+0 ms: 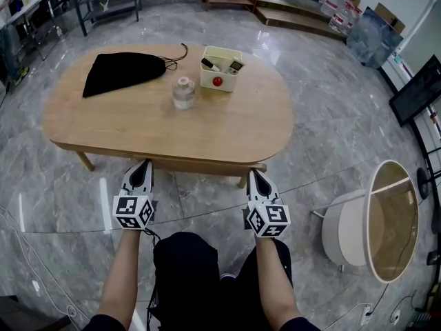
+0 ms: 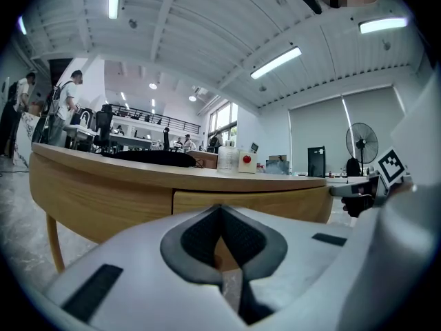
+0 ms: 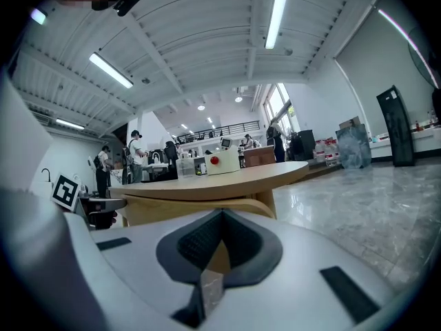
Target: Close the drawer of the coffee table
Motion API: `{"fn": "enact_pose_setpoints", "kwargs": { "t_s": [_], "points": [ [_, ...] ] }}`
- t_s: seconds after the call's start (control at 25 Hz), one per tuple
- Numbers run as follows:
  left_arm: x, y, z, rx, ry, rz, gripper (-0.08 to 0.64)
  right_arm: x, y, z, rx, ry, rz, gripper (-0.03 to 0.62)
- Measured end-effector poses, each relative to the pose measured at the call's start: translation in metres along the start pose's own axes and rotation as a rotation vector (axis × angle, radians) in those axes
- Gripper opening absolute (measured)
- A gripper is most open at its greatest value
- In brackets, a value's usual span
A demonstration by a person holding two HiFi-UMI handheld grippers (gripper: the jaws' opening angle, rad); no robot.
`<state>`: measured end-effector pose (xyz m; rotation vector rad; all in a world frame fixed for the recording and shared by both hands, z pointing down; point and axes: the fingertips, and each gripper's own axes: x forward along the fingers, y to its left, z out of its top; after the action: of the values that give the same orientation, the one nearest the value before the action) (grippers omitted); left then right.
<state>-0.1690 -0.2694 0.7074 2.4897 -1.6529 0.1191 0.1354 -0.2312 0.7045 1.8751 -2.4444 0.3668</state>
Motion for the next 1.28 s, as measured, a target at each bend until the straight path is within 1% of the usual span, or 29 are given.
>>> {"fn": "enact_pose_setpoints", "kwargs": {
  "t_s": [0.6, 0.88, 1.28],
  "points": [
    [0.020, 0.004, -0.001, 0.015, 0.010, -0.016, 0.025, 0.017, -0.007, 0.004, 0.024, -0.055, -0.011, 0.026],
    [0.027, 0.005, 0.000, 0.008, 0.010, -0.014, 0.025, 0.025, -0.010, 0.006, 0.006, -0.060, -0.013, 0.026],
    [0.028, 0.004, -0.003, 0.006, 0.018, -0.015, 0.025, 0.025, -0.011, 0.005, 0.012, -0.065, -0.006, 0.026]
  ]
}}
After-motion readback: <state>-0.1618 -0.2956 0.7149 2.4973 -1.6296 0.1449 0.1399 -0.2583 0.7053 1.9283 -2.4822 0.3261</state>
